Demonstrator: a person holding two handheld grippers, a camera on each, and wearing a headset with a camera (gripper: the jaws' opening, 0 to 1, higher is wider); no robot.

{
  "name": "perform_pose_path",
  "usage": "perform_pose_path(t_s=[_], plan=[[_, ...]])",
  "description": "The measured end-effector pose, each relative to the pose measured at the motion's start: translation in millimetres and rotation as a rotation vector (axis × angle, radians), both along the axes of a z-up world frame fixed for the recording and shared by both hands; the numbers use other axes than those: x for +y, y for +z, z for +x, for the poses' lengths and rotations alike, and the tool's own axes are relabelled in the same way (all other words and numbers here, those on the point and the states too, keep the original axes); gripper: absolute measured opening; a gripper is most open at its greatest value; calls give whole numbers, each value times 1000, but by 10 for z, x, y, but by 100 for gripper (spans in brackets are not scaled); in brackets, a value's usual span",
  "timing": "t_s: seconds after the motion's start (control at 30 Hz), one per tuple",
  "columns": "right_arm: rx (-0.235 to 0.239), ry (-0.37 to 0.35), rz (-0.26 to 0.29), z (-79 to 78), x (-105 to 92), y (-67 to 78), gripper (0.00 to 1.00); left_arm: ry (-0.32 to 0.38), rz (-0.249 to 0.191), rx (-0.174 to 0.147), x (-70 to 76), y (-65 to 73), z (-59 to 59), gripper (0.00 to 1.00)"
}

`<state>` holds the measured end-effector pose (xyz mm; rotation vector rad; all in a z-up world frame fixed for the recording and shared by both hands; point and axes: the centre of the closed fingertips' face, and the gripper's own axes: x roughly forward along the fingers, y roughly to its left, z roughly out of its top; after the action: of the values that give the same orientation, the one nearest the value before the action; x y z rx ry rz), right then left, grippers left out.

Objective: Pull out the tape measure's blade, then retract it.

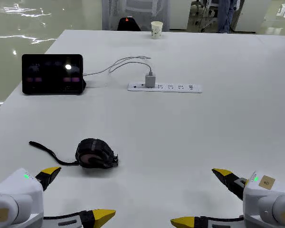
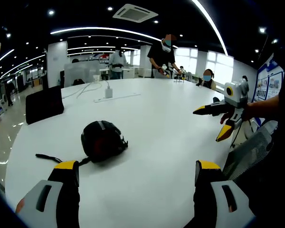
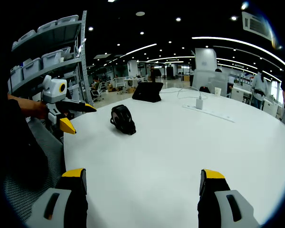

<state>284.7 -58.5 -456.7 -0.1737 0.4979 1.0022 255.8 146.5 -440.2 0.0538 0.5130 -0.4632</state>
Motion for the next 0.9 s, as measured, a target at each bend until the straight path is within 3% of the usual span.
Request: perform_pose_path(t_s=[0.9], plan=[[3, 4, -10, -14, -22, -14, 99, 9, 6, 1, 33, 25, 4, 93]])
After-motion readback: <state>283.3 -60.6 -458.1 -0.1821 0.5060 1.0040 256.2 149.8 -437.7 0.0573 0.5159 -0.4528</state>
